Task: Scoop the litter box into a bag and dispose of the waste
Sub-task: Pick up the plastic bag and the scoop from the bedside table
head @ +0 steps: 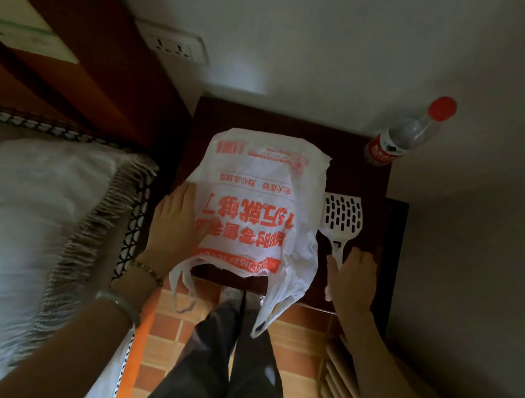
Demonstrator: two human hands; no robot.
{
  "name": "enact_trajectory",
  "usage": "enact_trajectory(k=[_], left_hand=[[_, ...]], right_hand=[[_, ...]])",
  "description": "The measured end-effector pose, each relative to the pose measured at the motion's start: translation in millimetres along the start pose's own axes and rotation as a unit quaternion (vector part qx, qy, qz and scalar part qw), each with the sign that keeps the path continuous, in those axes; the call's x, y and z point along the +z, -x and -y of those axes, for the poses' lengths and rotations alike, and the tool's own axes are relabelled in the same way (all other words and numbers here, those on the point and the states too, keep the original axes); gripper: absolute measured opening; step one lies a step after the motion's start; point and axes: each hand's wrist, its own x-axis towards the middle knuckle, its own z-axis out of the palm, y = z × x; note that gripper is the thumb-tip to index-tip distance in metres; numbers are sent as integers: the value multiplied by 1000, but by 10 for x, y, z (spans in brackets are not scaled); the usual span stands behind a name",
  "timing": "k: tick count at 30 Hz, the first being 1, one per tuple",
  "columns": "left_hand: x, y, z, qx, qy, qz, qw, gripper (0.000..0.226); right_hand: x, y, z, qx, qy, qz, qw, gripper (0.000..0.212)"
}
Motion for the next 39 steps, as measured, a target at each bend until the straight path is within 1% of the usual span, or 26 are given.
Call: enact_trajectory(k=[3, 5, 9, 13, 15, 17, 20, 21, 23, 25, 26, 29, 32, 35, 39], left_hand=[[112, -2, 53, 2, 9, -9, 1000, 92], [179, -24, 91, -12, 24, -13, 1000, 95], [231, -80, 87, -85, 88, -1, 992, 107], [224, -187, 100, -163, 194, 29, 967, 111], [203, -227, 114, -203, 223, 45, 952, 111], [178, -238, 91, -222, 231, 55, 946, 102], [91, -183, 34, -209, 206, 64, 954, 70], [45, -152, 17, -207, 223, 66, 950, 59], [-47, -80, -4, -213, 302, 69, 927, 41], [-186, 10, -34, -205, 358, 74, 908, 31], [-260, 60, -49, -196, 368, 80, 906, 29], [-549, 201, -104, -155, 358, 84, 917, 28], [-863, 329, -158, -121, 364, 61, 921, 30], [-1216, 469, -237, -79, 356, 43, 930, 22], [-1623, 638, -197, -69, 372, 17, 925, 23]], right_hand=[[116, -42, -1, 16, 13, 23, 1000, 46], [179, -57, 2, 19, 15, 37, 999, 47], [256, -76, -13, 29, -6, 50, 998, 45], [296, -101, -38, 51, -16, 74, 996, 35], [292, -100, -47, 55, -34, 69, 995, 30], [256, -101, -53, 56, -53, 52, 996, 27], [143, -64, -45, 54, -83, 24, 995, 26], [91, -38, -35, 52, -93, 16, 994, 26], [-35, 28, -8, 39, -104, 3, 994, 26], [-192, 97, 38, 23, -110, -6, 994, 25], [-284, 134, 69, 13, -111, -10, 994, 24], [-567, 261, 186, -20, -113, -23, 993, 24], [-848, 409, 334, -54, -113, -42, 991, 24], [-1107, 584, 490, -91, -114, -60, 987, 23], [-1408, 830, 682, -139, -145, -85, 976, 19]])
